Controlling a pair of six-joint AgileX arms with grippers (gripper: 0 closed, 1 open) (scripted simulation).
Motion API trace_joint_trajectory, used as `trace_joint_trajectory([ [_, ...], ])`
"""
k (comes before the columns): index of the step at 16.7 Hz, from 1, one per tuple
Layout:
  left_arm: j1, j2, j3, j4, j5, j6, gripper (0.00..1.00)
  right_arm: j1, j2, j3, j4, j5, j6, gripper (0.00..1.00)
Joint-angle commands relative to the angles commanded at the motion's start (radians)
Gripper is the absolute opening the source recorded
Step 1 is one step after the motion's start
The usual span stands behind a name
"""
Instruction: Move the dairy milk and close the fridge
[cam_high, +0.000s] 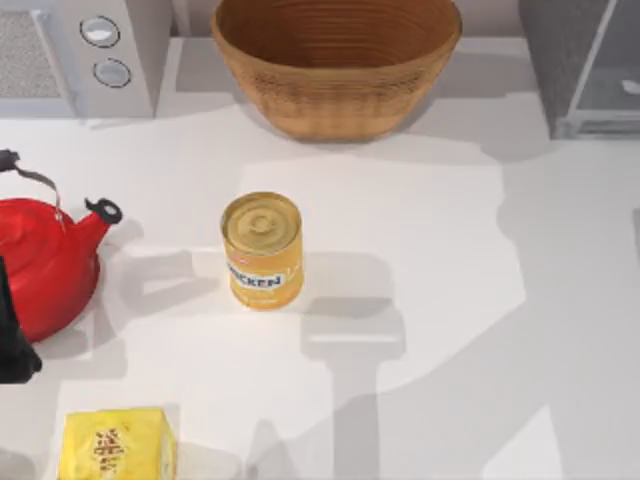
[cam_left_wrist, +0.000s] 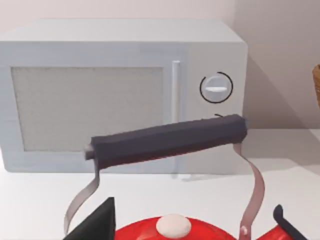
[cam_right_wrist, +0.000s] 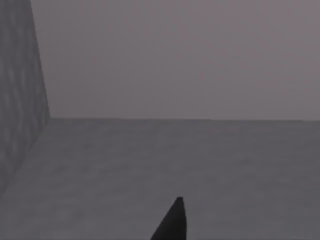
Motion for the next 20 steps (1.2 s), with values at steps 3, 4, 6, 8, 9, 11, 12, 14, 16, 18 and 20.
trace_joint_trajectory([
  [3,0.000,0.000,0.000,0.000,0.000,0.000,1.00,0.000,0.000,0.000,0.000,0.000,0.000,1.00],
  [4,0.000,0.000,0.000,0.000,0.000,0.000,1.00,0.000,0.000,0.000,0.000,0.000,0.000,1.00],
  [6,0.000,0.000,0.000,0.000,0.000,0.000,1.00,0.000,0.000,0.000,0.000,0.000,0.000,1.00],
  [8,0.000,0.000,0.000,0.000,0.000,0.000,1.00,0.000,0.000,0.000,0.000,0.000,0.000,1.00],
  [9,0.000,0.000,0.000,0.000,0.000,0.000,1.00,0.000,0.000,0.000,0.000,0.000,0.000,1.00],
  [11,0.000,0.000,0.000,0.000,0.000,0.000,1.00,0.002,-0.001,0.000,0.000,0.000,0.000,1.00],
  [12,0.000,0.000,0.000,0.000,0.000,0.000,1.00,0.002,-0.001,0.000,0.000,0.000,0.000,1.00],
  [14,0.000,0.000,0.000,0.000,0.000,0.000,1.00,0.005,-0.031,-0.019,-0.013,0.002,0.002,1.00],
  [16,0.000,0.000,0.000,0.000,0.000,0.000,1.00,0.013,-0.104,-0.064,-0.044,0.008,0.004,1.00],
  [18,0.000,0.000,0.000,0.000,0.000,0.000,1.00,0.023,-0.220,-0.131,-0.091,0.019,0.005,1.00],
  [20,0.000,0.000,0.000,0.000,0.000,0.000,1.00,0.037,-0.377,-0.219,-0.153,0.033,0.005,1.00],
])
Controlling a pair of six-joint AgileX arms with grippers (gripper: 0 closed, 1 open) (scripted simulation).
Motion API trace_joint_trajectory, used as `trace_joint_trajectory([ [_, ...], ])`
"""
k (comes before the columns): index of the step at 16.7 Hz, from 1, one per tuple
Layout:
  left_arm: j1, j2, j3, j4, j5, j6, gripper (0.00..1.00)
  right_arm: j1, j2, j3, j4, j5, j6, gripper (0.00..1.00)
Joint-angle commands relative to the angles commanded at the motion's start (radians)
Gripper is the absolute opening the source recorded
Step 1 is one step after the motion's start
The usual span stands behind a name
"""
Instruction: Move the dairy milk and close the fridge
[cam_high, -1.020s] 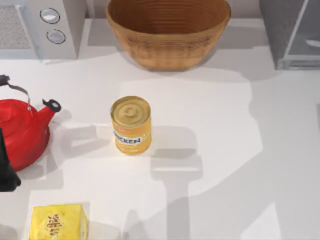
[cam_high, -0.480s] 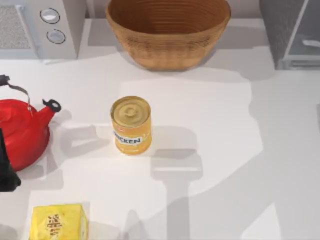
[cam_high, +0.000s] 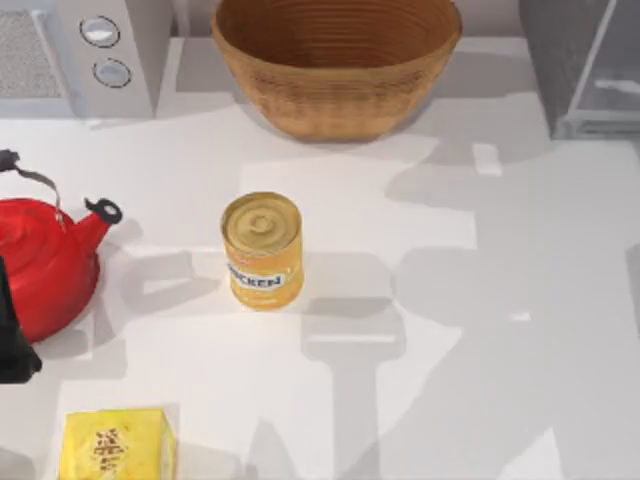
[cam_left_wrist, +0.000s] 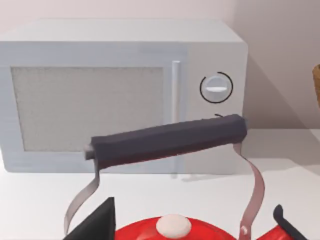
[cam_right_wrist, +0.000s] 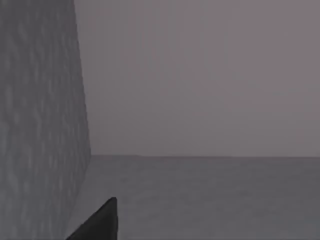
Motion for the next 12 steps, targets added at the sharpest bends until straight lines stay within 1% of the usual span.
trace_joint_trajectory([
  [3,0.000,0.000,0.000,0.000,0.000,0.000,1.00,0.024,-0.309,-0.161,-0.113,0.026,0.000,1.00],
  [12,0.000,0.000,0.000,0.000,0.000,0.000,1.00,0.112,-1.389,-0.718,-0.503,0.113,0.001,1.00],
])
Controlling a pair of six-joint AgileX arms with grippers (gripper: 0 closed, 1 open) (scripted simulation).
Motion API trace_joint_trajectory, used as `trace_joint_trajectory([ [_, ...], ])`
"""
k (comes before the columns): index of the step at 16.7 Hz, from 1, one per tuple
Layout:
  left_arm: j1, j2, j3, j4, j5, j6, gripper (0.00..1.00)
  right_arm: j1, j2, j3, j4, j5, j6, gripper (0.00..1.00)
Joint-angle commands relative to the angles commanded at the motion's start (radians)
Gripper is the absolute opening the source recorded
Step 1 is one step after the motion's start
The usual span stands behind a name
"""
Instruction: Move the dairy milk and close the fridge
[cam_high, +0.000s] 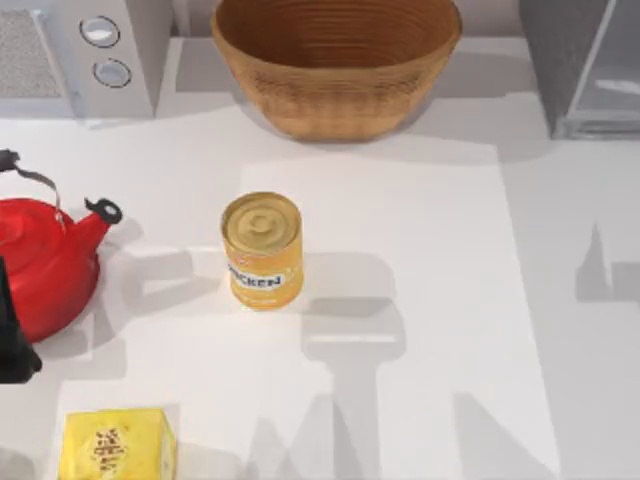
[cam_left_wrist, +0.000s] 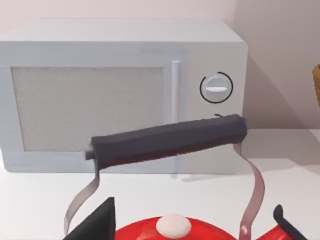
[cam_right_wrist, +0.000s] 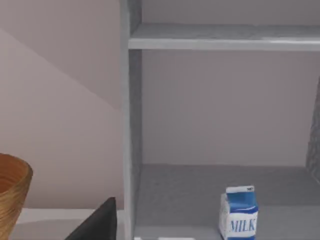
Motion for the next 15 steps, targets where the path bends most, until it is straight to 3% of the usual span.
trace_joint_trajectory([
  [7,0.000,0.000,0.000,0.000,0.000,0.000,1.00,0.050,-0.457,-0.301,-0.210,0.045,0.001,1.00],
  [15,0.000,0.000,0.000,0.000,0.000,0.000,1.00,0.052,-0.491,-0.328,-0.230,0.049,0.001,1.00],
])
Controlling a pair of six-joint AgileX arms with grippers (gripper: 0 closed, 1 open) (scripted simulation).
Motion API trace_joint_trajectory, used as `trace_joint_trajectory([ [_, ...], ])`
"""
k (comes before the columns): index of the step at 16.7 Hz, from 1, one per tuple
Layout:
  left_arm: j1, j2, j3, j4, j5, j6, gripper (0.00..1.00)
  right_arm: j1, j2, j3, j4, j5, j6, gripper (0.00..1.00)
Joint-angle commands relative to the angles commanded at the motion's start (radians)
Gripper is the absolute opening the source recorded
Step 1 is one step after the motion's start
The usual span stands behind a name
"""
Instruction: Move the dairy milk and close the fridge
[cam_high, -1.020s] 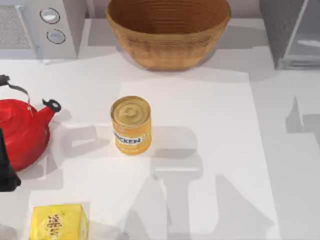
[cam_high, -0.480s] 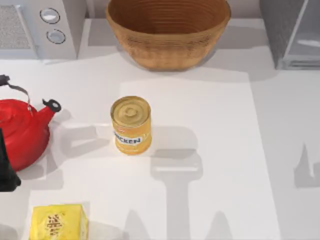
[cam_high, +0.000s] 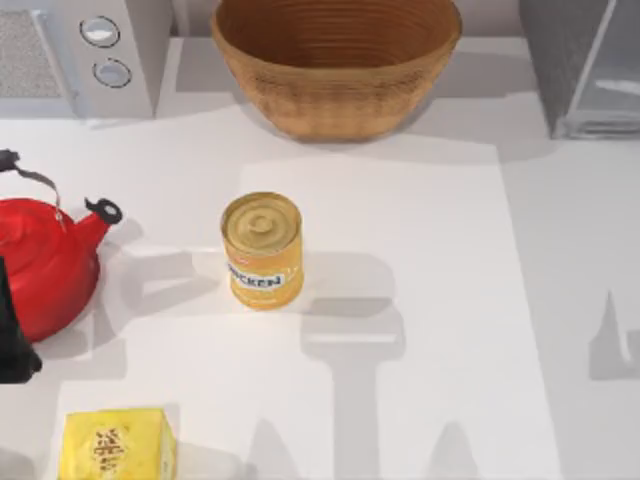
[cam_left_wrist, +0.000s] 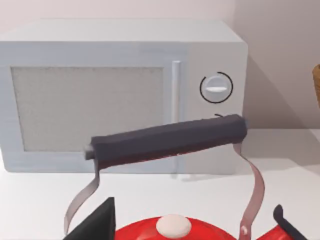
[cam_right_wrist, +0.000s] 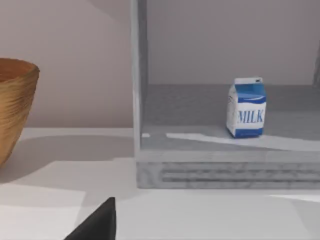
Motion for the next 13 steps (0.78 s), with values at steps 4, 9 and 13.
trace_joint_trajectory([
  [4,0.000,0.000,0.000,0.000,0.000,0.000,1.00,0.002,-0.077,0.064,-0.108,-0.001,0.002,1.00],
  [9,0.000,0.000,0.000,0.000,0.000,0.000,1.00,0.002,-0.279,0.229,-0.466,0.001,-0.002,1.00],
  [13,0.000,0.000,0.000,0.000,0.000,0.000,1.00,0.002,-0.474,0.389,-0.840,0.004,-0.008,1.00],
])
